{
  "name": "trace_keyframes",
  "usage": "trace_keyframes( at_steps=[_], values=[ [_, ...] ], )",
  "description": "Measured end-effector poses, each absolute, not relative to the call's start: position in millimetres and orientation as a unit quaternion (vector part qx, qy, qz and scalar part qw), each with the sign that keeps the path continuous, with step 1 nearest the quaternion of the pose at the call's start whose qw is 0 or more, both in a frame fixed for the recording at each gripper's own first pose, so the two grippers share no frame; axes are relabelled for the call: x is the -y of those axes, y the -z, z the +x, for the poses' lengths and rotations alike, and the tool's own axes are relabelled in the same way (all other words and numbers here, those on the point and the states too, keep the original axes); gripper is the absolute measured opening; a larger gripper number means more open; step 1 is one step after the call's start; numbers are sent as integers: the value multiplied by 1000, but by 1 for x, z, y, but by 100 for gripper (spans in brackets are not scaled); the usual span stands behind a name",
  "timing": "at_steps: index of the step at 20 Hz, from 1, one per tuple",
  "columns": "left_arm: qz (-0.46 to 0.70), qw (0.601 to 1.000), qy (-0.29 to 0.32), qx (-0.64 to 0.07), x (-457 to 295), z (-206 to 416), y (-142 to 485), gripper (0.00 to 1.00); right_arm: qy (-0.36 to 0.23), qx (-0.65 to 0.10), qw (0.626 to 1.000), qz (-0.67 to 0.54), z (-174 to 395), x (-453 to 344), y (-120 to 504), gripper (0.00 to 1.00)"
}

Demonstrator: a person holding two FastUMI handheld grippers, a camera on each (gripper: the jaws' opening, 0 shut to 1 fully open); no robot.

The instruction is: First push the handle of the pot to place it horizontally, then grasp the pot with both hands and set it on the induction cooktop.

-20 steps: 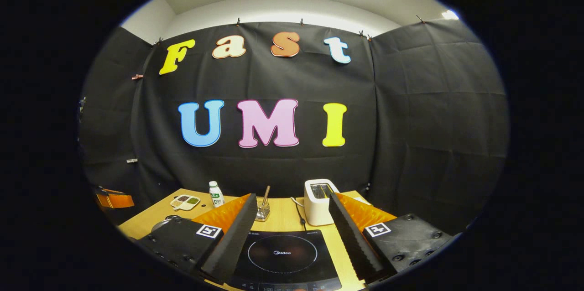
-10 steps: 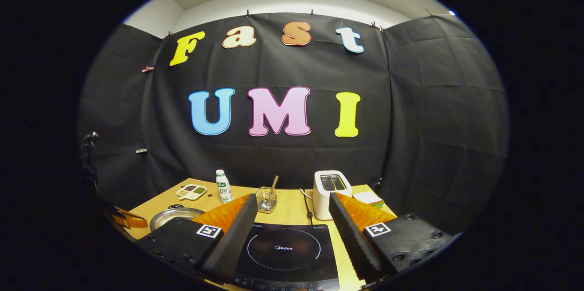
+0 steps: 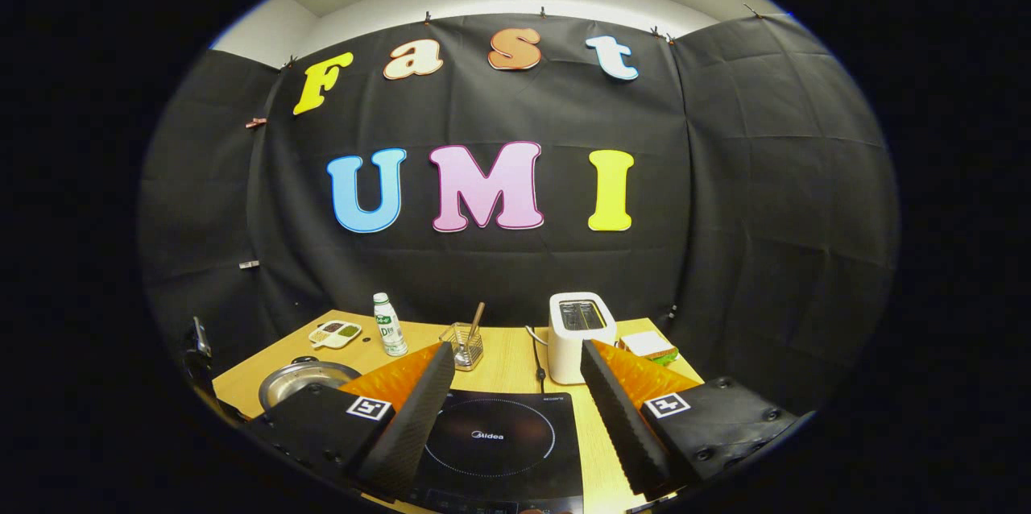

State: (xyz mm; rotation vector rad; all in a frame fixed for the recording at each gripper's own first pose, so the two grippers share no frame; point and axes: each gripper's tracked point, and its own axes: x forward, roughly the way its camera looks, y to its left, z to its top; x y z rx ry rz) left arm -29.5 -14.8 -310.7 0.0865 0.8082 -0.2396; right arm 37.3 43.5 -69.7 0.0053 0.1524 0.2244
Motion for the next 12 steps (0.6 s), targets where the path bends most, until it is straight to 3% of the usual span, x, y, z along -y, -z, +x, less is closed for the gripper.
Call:
trace_keyframes(
  at_steps=[12],
  values=[
    [49,888,152,-431,53,7,341,5,-79,-78,994,-1,37,1,71,98]
  ],
)
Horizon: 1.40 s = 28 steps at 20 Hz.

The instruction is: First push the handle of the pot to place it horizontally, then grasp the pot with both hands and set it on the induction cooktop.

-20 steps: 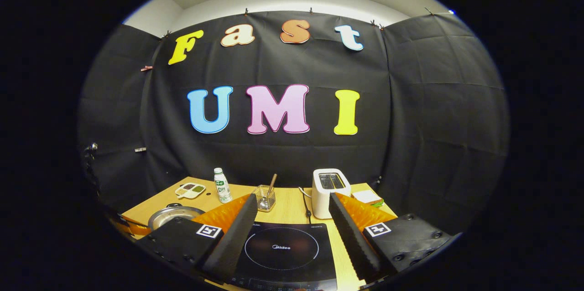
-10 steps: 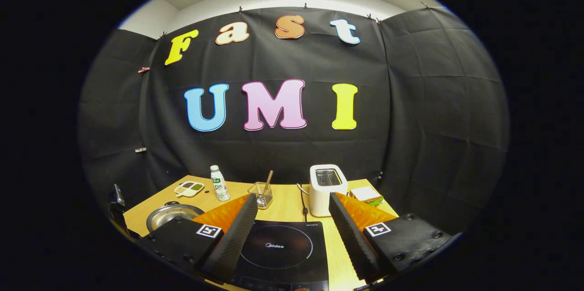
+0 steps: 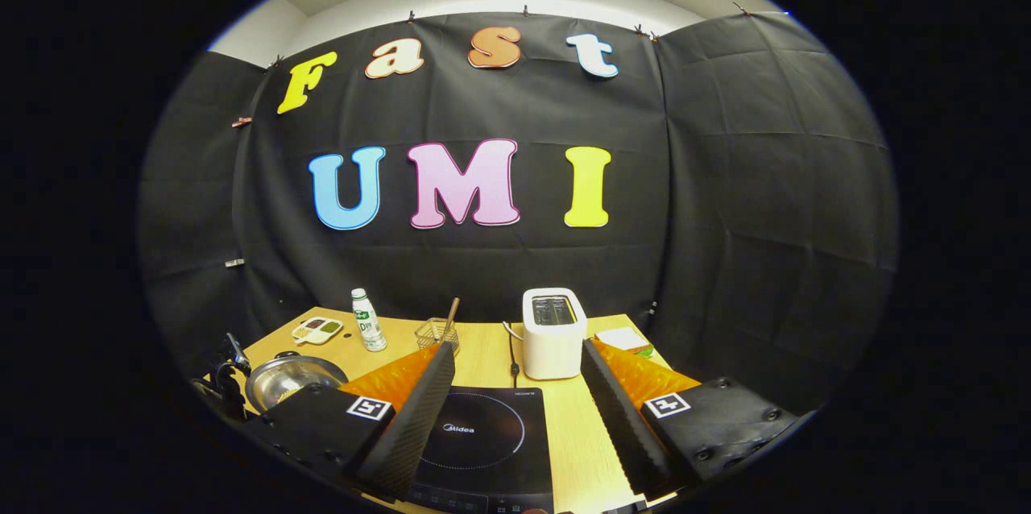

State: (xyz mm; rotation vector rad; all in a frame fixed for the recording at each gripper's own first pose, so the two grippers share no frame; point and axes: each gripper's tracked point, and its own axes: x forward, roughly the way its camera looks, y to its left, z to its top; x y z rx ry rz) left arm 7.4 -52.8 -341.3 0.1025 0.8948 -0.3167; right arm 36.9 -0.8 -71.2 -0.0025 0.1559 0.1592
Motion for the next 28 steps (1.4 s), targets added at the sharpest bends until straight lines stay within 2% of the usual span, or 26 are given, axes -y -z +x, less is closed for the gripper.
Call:
trace_keyframes(
  at_steps=[3,11,28],
  values=[
    [51,886,157,-433,62,14,342,5,-64,-81,995,6,40,13,73,96],
    [32,887,158,-432,83,49,337,5,-42,-93,995,22,49,36,79,98],
    [-5,900,134,-415,103,120,326,5,-43,-97,994,6,66,55,83,98]
  ],
)
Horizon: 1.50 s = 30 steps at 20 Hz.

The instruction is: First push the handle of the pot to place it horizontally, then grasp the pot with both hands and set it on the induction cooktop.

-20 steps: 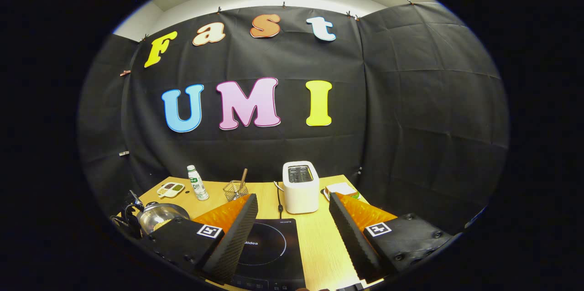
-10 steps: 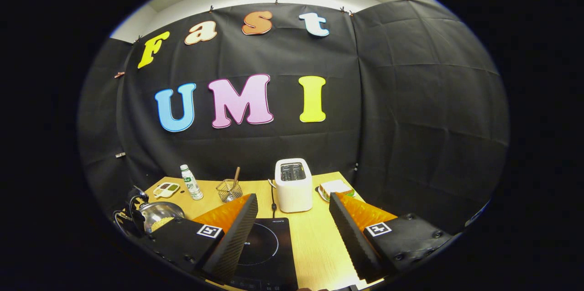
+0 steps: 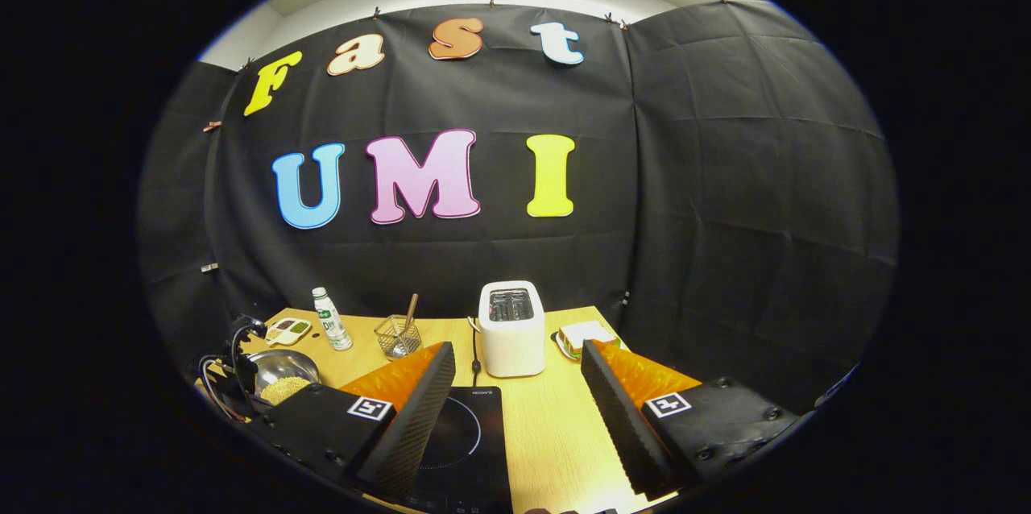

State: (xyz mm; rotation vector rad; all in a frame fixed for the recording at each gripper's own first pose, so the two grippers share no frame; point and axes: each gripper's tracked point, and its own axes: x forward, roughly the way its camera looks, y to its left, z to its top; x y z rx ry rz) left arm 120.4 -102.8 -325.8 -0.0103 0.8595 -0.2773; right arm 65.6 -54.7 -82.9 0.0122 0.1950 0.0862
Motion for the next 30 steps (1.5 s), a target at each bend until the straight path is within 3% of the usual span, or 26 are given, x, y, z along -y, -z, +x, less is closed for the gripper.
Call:
trace_keyframes(
  at_steps=[7,16,22,26,28,30],
  values=[
    [-23,906,99,-412,100,132,325,5,-43,-100,994,7,83,74,86,98],
    [-69,927,17,-369,98,94,288,7,-137,-156,978,32,95,47,130,99],
    [-96,953,-61,-281,29,90,222,7,-168,-185,968,34,87,1,146,99],
    [-132,957,-77,-246,-28,96,190,9,-172,-200,964,21,76,-42,149,99],
    [-109,963,-73,-234,-63,98,179,13,-172,-203,964,20,72,-68,149,98],
    [-87,966,-59,-234,-92,103,176,34,-172,-207,963,20,71,-94,149,99]
  ],
)
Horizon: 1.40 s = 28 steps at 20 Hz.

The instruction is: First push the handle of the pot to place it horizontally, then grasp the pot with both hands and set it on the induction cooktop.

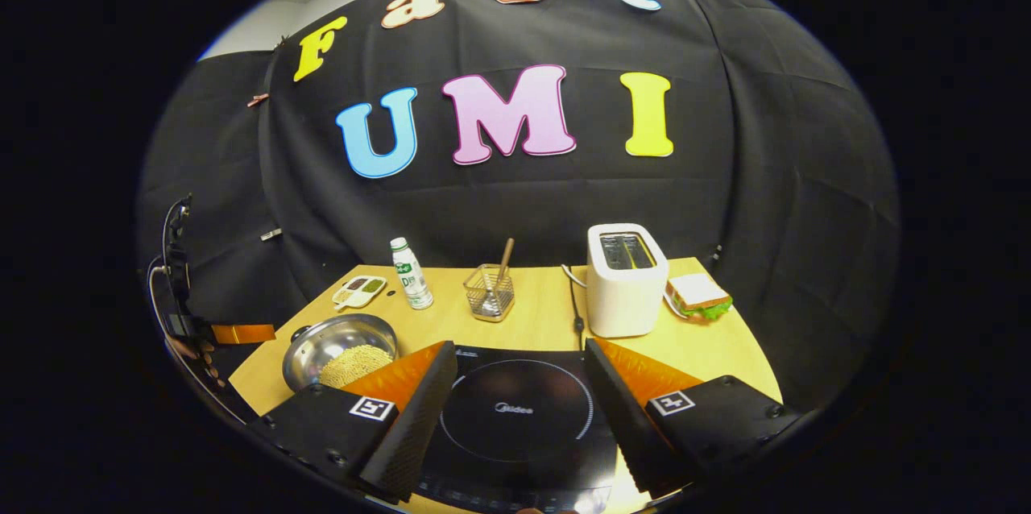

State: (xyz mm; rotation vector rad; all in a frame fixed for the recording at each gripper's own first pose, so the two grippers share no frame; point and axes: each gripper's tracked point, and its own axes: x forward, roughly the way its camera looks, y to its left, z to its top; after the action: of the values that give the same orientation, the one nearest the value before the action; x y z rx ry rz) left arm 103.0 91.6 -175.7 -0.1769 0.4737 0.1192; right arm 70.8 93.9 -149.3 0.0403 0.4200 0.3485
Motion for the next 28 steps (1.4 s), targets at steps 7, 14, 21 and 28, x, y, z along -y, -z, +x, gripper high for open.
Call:
trace_keyframes(
  at_steps=[7,14,21,28],
  values=[
    [-43,968,-28,-244,-178,130,189,95,-172,-266,947,50,78,-184,178,99],
    [10,975,32,-219,-208,178,199,96,-202,-348,914,50,74,-263,253,99],
    [23,968,77,-236,-213,225,239,95,-207,-408,889,29,72,-296,320,99],
    [38,957,118,-262,-209,260,280,96,-201,-442,874,13,69,-306,358,99]
  ],
)
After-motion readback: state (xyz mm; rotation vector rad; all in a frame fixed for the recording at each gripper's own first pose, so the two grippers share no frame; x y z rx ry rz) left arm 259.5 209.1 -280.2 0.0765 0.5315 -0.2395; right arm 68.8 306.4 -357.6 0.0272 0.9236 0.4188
